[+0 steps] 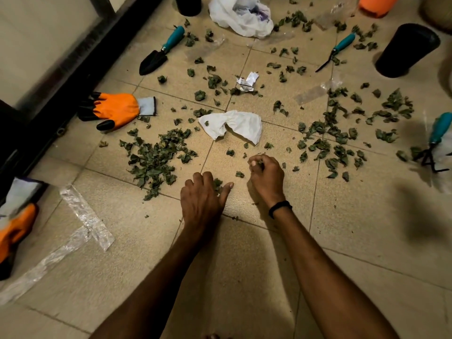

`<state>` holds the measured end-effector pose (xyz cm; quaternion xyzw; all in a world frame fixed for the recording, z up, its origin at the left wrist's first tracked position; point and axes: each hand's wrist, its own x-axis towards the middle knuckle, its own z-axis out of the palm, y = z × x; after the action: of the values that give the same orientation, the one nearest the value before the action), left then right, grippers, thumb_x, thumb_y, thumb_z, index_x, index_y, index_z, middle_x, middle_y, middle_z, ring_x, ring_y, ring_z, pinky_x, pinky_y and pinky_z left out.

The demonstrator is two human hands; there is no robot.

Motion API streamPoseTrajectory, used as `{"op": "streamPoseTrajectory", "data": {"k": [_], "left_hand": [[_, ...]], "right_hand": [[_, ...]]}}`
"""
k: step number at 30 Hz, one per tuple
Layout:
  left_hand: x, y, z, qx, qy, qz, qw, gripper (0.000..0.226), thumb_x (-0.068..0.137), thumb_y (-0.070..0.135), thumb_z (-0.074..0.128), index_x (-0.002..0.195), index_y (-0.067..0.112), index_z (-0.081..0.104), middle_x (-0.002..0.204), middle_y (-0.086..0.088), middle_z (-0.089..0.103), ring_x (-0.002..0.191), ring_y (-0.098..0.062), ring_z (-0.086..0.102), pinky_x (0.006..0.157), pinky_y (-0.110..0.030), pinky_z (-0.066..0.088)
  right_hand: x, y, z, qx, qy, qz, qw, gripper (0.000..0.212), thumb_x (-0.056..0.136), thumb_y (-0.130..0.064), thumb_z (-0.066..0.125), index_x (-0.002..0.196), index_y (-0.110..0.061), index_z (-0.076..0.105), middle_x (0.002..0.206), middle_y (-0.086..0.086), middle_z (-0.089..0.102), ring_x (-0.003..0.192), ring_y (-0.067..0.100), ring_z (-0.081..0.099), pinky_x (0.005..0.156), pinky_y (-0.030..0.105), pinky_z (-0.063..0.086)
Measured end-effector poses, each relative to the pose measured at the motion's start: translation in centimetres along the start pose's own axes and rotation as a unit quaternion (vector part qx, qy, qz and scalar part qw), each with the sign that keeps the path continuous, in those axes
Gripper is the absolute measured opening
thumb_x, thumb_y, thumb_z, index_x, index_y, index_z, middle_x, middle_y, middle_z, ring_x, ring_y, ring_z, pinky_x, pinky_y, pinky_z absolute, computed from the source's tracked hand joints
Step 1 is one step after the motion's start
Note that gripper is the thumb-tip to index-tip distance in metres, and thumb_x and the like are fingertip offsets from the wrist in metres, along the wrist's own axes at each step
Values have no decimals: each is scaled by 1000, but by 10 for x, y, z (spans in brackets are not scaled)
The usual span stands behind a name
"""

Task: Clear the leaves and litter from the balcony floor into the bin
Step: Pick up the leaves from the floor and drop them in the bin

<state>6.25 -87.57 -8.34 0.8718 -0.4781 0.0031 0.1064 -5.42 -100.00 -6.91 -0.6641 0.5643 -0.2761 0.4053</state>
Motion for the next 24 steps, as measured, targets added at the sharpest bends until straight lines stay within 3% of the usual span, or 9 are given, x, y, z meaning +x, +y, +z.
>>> {"op": "streamPoseTrajectory", "data": {"k": [2,4,6,9,14,16,19,22,24], "left_hand": [[1,0,6,3,-8,7,1000,46,102,55,38,97,15,59,88,-6,59,70,-19,49,59,-31,35],[1,1,8,-15,6,13,1000,40,105,44,38,93,13,61,83,-7,60,67,-20,53,56,-32,40],[4,-1,4,-63,26,-5,998,35,106,38,41,89,13,59,79,-6,59,63,-20,52,54,-31,39],[11,-9,-5,-223,10,-72,972,31,105,34,45,83,15,56,74,-2,57,60,-20,49,55,-32,34],[27,-18,-26,-647,-50,-280,708,28,93,28,48,79,6,57,63,-13,52,51,-19,40,47,-30,30],[32,-23,-24,-745,-111,-315,578,27,87,32,48,96,7,52,67,-8,53,52,-16,37,44,-26,28],[39,-26,-16,-813,-143,-355,439,32,88,28,48,112,11,38,72,-4,54,53,-11,42,40,-20,35],[41,-16,-19,-776,-129,-368,496,16,95,19,49,105,6,49,80,-11,61,55,-11,48,47,-22,40],[42,-6,-19,-711,-98,-341,608,14,97,14,49,91,5,57,81,-16,65,55,-15,50,50,-30,39]], "right_hand": [[-4,-10,-10,243,-22,154,957,18,99,-6,52,102,-12,68,92,4,67,83,18,61,72,28,53],[-8,-18,-25,474,-54,251,842,23,98,2,43,103,-3,65,90,12,65,75,21,59,63,26,51],[-10,-21,-37,597,-77,280,748,29,93,3,35,106,0,61,89,16,61,70,20,58,58,24,51],[-14,-24,-43,666,-76,278,688,38,82,-2,35,109,5,59,82,17,60,69,23,60,52,22,50],[-16,-24,-47,690,-61,279,665,31,88,-13,38,88,5,63,80,19,64,73,32,63,55,26,53],[-14,-23,-44,661,-72,271,696,28,91,-23,47,80,-2,61,80,16,61,72,31,64,56,27,52],[-12,-23,-34,465,-84,221,853,41,96,-47,56,81,-9,62,72,10,64,61,22,61,55,30,49],[-18,-18,-15,86,-60,29,994,34,95,-49,57,101,-17,63,93,-2,64,76,9,60,65,24,47],[-24,-7,5,-165,-61,-113,978,36,95,-53,53,111,-22,59,107,0,54,90,12,52,71,23,46]]}}
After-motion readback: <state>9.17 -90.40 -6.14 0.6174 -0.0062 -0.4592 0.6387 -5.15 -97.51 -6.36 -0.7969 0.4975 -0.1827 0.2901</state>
